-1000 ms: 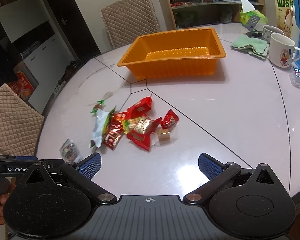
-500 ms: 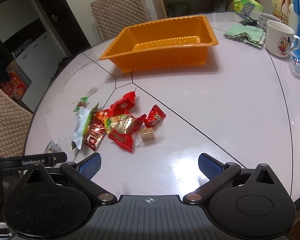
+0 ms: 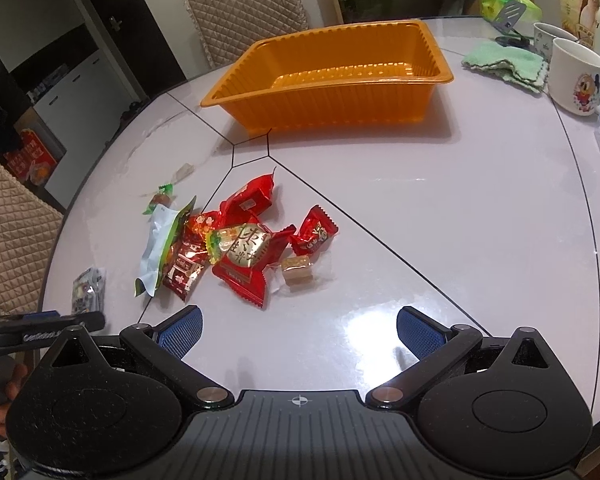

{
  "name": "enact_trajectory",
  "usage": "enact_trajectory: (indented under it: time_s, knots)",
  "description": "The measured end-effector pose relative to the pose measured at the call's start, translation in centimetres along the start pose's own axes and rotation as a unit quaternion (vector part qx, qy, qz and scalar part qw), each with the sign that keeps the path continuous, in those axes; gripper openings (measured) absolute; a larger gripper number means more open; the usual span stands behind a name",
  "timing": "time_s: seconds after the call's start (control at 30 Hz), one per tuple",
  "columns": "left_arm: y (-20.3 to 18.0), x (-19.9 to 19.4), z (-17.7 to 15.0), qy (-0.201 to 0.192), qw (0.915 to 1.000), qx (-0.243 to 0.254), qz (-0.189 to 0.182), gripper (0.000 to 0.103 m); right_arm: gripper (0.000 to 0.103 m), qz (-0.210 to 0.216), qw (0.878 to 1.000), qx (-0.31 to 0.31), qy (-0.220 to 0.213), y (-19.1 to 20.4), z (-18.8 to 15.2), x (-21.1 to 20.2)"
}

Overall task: Organize snacks
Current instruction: 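Move the left tool to the clear nut packet and close on it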

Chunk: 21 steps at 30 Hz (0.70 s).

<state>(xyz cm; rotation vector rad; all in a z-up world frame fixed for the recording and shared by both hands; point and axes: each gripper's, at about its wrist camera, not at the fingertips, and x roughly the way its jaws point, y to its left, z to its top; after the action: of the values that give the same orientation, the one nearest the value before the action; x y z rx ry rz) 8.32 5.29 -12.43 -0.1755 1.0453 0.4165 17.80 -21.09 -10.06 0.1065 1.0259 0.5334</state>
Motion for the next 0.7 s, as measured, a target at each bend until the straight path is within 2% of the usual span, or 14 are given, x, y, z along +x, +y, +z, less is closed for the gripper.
enact_trajectory:
  time_s: [0.07, 0.2, 0.4, 0.57, 0.7]
  knots:
    - [0.2, -0.2, -0.2, 0.001, 0.9999, 0.010, 0.002, 0.075, 0.103, 0.001, 1.000, 0.000, 0.002, 0.0, 0.1, 0.2]
    - [0.2, -0.6, 0.5, -0.015, 0.9995, 0.024, -0.016, 0.075, 0.103, 0.000, 1.000, -0.002, 0.002, 0.0, 0.2, 0.5]
    - [-0.4, 0.5, 2.2, -0.021, 0.9988, 0.042, -0.016, 0.074, 0.103, -0.003, 1.000, -0.013, -0.008, 0.0, 0.4, 0.5]
    - [-0.1, 1.6, 2.7, -0.011, 0.9992, 0.034, -0.019, 0.063, 0.102, -0.006, 1.000, -0.020, -0.019, -0.1, 0.7, 0.5]
    - [0.1, 1.8, 2.8, -0.010, 0.9990, 0.030, -0.030, 0.056, 0.093, -0.009, 0.999, -0.027, -0.021, -0.2, 0.9, 0.8]
